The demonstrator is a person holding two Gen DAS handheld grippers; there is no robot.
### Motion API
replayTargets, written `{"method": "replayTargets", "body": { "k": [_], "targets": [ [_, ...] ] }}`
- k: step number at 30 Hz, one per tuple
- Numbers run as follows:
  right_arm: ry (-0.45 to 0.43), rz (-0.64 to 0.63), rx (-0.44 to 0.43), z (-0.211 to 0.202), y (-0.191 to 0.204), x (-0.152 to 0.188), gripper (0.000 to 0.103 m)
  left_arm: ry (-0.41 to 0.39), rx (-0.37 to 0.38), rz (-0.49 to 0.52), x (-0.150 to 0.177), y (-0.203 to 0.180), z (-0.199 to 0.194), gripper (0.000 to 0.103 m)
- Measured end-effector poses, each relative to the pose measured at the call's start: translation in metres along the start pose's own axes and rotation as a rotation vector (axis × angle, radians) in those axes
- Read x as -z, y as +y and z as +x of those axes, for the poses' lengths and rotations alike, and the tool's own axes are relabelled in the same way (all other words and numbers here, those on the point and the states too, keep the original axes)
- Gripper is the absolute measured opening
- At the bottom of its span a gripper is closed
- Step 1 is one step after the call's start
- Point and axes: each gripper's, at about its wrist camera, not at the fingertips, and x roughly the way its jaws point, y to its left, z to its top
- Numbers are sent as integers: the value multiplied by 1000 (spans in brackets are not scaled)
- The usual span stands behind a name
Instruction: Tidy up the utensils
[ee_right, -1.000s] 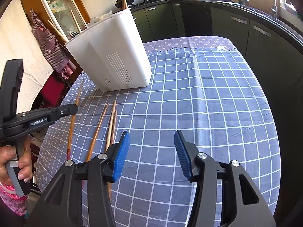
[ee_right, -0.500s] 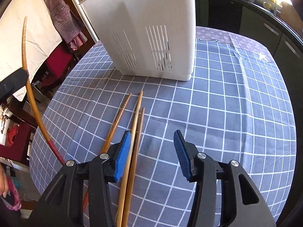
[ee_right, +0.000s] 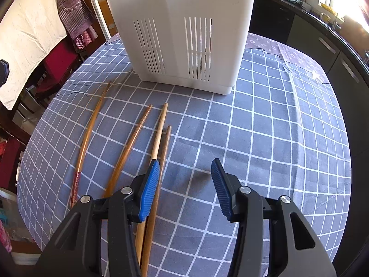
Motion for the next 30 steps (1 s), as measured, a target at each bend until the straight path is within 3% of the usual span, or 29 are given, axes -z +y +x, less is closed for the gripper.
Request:
{"method": "replayTargets", "body": {
  "k": [3,9,17,21,30],
  "targets": [
    [-12,18,38,-3,-4,1,47,14,-1,-11,1,5,3,6],
    [4,-18,24,-2,7,3,42,76,-9,-43,4,13,18,6],
    [-2,-15,36,4,13,1,30,289,-44,-146,18,39,70,6],
    [-4,-11,27,0,6,5,15,360,-80,-179,24,46,96,7],
    [-13,-24,15,-1,0,10,13,429,-131,-203,24,51,128,16]
  ]
}}
